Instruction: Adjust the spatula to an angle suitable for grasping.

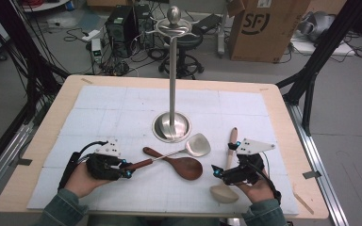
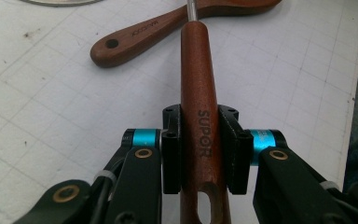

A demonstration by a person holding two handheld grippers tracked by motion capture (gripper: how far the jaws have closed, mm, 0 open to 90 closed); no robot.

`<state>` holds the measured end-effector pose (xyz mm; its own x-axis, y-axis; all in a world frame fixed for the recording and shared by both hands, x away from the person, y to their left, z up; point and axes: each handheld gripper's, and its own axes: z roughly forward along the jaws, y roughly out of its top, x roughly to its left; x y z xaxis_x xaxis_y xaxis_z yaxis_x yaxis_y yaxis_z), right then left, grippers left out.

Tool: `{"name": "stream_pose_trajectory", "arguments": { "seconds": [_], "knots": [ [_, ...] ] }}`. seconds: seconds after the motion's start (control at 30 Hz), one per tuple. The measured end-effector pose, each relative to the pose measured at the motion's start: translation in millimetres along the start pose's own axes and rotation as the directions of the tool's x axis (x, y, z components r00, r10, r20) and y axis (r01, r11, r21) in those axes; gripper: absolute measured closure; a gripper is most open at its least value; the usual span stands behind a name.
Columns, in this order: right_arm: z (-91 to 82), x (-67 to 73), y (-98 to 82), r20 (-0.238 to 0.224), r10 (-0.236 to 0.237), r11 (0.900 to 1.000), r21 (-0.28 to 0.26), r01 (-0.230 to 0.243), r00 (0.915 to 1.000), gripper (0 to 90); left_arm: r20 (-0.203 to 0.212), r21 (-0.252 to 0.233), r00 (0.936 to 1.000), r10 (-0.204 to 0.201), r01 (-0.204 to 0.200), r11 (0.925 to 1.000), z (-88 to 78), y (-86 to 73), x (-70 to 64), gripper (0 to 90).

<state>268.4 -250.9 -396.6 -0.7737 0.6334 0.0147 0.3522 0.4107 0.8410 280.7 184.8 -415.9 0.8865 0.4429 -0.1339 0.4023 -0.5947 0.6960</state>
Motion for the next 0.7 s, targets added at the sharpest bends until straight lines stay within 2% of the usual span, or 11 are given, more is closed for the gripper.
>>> {"name": "stream_pose_trajectory", "arguments": {
  "seconds": [0.2, 0.7],
  "knots": [
    [3.7, 2.5, 11.6, -0.064, -0.027, 1.0, 0.0, 0.027, 0.9976, 0.5, 0.004, 0.007, 1.0, 0.005, -0.005, 1.0, 3.6, 8.1, -1.9, 72.7],
    [7.1, 3.7, 39.6, -0.139, -0.051, 0.999, -0.011, 0.05, 0.9891, 0.6, 0.02, 0.033, 0.9987, 0.046, -0.047, 0.9984, 4.3, 32.6, -10.7, 72.7]
  ]
}}
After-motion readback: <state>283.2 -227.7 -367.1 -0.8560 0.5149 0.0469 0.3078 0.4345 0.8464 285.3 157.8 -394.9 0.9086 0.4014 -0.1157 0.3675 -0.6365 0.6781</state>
